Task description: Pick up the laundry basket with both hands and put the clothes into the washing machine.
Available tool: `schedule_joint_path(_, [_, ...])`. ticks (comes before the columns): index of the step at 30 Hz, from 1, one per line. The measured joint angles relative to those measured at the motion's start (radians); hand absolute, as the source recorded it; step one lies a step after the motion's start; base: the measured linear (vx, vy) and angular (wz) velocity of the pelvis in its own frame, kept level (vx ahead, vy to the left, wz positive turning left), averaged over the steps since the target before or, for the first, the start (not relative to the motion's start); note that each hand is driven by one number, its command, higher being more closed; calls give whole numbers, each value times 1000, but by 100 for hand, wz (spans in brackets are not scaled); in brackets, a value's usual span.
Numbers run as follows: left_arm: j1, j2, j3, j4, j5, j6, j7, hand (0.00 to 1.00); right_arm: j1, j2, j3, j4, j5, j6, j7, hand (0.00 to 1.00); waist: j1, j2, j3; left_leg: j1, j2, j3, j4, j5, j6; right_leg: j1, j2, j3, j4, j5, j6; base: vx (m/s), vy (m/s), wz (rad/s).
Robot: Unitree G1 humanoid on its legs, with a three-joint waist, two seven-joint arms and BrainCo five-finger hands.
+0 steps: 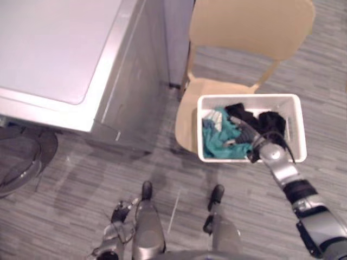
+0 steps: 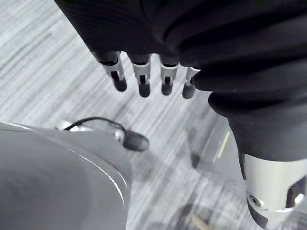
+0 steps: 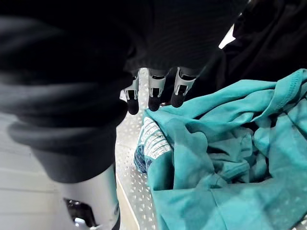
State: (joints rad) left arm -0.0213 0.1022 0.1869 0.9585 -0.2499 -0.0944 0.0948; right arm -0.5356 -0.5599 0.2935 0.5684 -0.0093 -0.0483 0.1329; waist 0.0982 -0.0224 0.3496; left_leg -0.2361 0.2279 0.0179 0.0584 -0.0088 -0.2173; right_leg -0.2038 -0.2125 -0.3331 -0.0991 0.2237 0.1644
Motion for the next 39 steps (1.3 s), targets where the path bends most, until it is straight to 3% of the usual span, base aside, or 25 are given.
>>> schedule_joint_path(5, [-32,1,-33,-20,-61,-19,17,0,-69,0,2,60,0,15,-30,0,3,6,31,-42,-1,-22,24,-1,2,-16,0,-20,0,0,-1,-22,5,10])
schedule_joint_path(8, [-45,1,-60,-47,-86,-25,22,0,-106,0,1,115,0,20,-60,0,26,10,52,-69,-2,-31,37,-1,2,-34,1,-22,0,4,-6,-43,-1,2])
schedule_joint_path(15, [-50,1,-80,-89,-114,-31,42,0,-188,8,-1,187,-1,35,-108,0,47,15,93,-156,-2,-62,81,-1,2,-83,4,-41,0,12,-15,-37,-7,7])
schedule_joint_path(19, [-72,2,-100,-89,-136,-31,55,0,-253,39,-3,313,-10,35,-131,0,60,16,97,-233,-3,-103,107,-1,2,-125,6,-74,14,12,-16,-25,4,17])
schedule_joint_path(27, [-128,1,-107,-84,-173,-42,91,0,-427,29,-62,511,-122,41,-250,0,104,22,105,-375,-5,-155,166,-1,2,-224,9,-104,46,10,-22,-61,35,7])
schedule_joint_path(31, [-140,-10,-107,-90,-180,-45,126,0,-461,17,-67,547,-330,66,-306,0,127,31,112,-416,-7,-190,164,9,2,-241,13,-136,46,10,-24,-20,46,14])
schedule_joint_path(32, [-152,-15,-107,-90,-181,-47,129,0,-460,11,-63,552,-366,72,-307,100,137,31,112,-421,-8,-198,158,13,1,-242,15,-144,45,8,-24,7,45,24])
schedule_joint_path(37, [-168,-43,-107,-149,-180,-47,130,0,-474,-14,-19,551,-513,97,-328,100,138,29,111,-431,-20,-238,120,43,-1,-238,7,-192,54,-6,-21,31,55,26])
schedule_joint_path(39, [-180,-54,-106,-176,-219,-48,126,0,-495,-22,55,552,-607,126,-324,100,142,27,110,-429,-23,-244,117,45,-1,-236,2,-201,65,-12,-22,11,59,10])
